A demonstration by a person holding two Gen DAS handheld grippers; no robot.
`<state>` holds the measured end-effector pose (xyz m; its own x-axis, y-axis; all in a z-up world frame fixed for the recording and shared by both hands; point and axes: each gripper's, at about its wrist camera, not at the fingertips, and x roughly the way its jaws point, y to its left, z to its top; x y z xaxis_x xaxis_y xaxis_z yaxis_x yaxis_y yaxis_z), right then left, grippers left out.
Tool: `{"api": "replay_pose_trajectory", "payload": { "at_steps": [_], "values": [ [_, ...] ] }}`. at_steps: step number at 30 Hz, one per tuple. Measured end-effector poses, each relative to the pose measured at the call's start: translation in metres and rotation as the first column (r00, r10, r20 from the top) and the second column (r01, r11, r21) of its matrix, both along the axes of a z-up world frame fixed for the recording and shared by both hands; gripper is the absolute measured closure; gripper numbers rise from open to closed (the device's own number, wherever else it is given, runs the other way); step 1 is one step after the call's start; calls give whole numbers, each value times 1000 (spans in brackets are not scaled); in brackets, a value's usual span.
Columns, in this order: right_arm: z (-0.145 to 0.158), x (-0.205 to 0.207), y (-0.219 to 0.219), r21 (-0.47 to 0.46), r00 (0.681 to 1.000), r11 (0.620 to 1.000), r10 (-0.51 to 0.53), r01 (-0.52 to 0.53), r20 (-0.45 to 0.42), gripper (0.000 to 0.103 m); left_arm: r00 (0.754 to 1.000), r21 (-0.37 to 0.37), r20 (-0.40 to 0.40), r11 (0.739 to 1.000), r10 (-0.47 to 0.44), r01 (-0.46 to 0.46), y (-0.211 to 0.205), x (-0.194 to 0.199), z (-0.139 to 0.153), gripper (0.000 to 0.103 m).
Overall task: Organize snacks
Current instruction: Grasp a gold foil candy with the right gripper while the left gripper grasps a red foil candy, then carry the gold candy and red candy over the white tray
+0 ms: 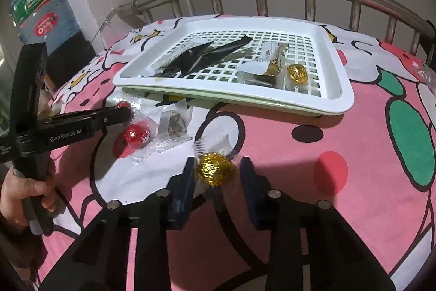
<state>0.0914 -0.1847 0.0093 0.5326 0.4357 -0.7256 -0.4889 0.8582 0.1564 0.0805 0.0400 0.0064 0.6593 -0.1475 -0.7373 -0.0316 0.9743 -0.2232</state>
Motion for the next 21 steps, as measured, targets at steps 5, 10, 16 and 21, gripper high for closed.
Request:
{"api": "replay_pose_trajectory", "payload": {
  "at_steps": [5, 10, 16, 21],
  "values": [
    [1, -4, -4, 13, 1000, 1000, -1, 1, 8, 76, 1000, -7, 15, 1000, -13, 13, -1, -6, 7, 78],
    [8, -9, -14, 46, 1000, 999, -9, 8, 18, 76, 998, -13, 56, 999, -35, 36, -7, -13, 21, 78],
    [26, -12, -26, 105, 999, 994, -19, 15, 35, 76, 993, -12, 100, 998, -67, 69, -17, -20, 40, 78],
    [41, -11, -36, 120, 998, 992, -31, 24, 57, 76, 988, -6, 123, 996, -90, 91, -26, -20, 52, 78]
  ]
}}
